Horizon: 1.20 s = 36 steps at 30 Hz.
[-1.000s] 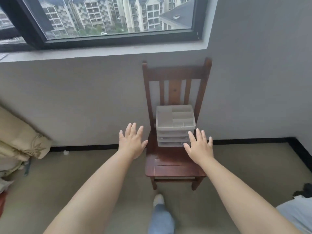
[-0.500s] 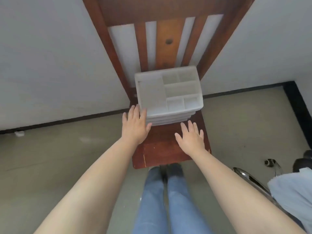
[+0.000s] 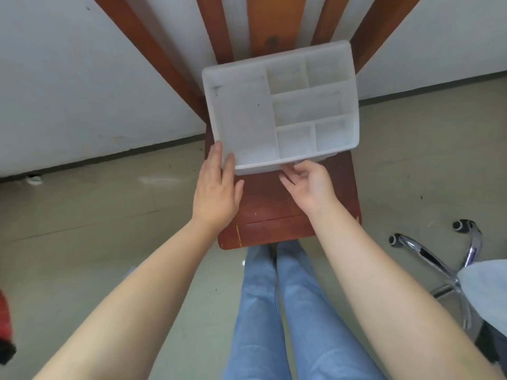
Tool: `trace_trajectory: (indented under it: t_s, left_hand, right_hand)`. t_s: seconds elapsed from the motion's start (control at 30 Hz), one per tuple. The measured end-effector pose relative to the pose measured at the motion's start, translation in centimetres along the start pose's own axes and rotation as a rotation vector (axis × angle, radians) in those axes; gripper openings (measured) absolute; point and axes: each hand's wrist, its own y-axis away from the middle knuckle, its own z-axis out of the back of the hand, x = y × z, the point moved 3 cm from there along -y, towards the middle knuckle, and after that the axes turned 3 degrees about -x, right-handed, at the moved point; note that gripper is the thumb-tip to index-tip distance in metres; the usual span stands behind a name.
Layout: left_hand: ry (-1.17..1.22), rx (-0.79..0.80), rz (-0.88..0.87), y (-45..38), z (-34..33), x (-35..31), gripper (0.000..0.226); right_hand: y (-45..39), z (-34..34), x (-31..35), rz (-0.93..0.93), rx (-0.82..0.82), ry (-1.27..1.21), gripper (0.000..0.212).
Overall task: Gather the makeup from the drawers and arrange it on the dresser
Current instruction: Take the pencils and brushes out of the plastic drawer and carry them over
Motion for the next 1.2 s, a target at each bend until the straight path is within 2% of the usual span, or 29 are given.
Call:
trace_trajectory:
  t_s: [0.07,0.17,0.3,0.37,0.43,0.53,0.57,0.63,0.7,0.83,0.93,1.0,1.07,1.13,1.2]
  left_hand:
    - [0.072,-0.018,0.018,0.2,0.5,0.3,0.041]
    - [0.055,-0.024,-0.003,0.5,1.2,0.6,0.039]
    - [-0.032,0.0,0.003,0.9,2.5,-0.4,0.049]
    - [-0.069,0.055,0.046,0.9,3.3,-0.8,0.054]
    - [-0.098,0.169,0.139,1.2,3.6,-0.8,0.057]
    - [-0.105,0.194,0.166,1.1,3.8,-1.6,0.057]
    - [-0.094,0.2,0.178,1.1,3.8,-1.8,0.055]
    - [-0.056,0.21,0.21,1.0,3.5,-1.8,0.052]
    - [-0.009,0.206,0.221,1.2,3.3,-1.5,0.052]
    - [0.181,0.112,0.27,2.4,2.6,-1.1,0.057]
    - [0.374,0.114,0.468,3.8,0.7,-0.8,0.063]
    - [0.461,0.225,0.618,4.8,-1.2,-0.7,0.063]
    - [0.461,0.307,0.668,5.6,-2.4,-1.3,0.05]
    - [0.428,0.263,0.679,5.7,-2.8,-1.9,0.033]
    - [0.417,0.204,0.692,5.7,-2.9,-1.9,0.028]
  right_hand:
    - [-0.4,-0.3,-0.3,-0.008,-0.004,-0.054,0.027]
    - [-0.8,-0.5,-0.5,-0.041,0.016,-0.117,0.029]
    - [-0.6,0.5,-0.1,-0.015,0.067,0.093,0.02]
    - [-0.2,1.5,-0.2,-0.015,0.042,0.206,0.017]
    - [0.4,3.0,-0.9,-0.042,-0.035,0.248,0.026]
    - [1.4,5.4,-2.8,-0.087,-0.127,0.254,0.005]
    - [1.7,6.1,-3.5,-0.096,-0.149,0.245,0.006]
    - [2.4,7.3,-4.7,-0.117,-0.175,0.23,0.006]
    - [3.2,8.0,-5.4,-0.138,-0.189,0.219,0.014]
    - [3.6,8.4,-5.2,-0.157,-0.174,0.222,0.019]
    - [3.4,8.7,-4.9,-0.196,-0.16,0.252,0.011]
    - [3.4,9.0,-4.8,-0.222,-0.141,0.297,0.011]
    - [3.9,9.1,-4.6,-0.282,-0.073,0.466,0.016]
    - [4.8,9.1,-4.0,-0.344,0.045,0.83,0.025]
    - [5.8,8.6,-3.1,-0.263,0.157,1.228,0.022]
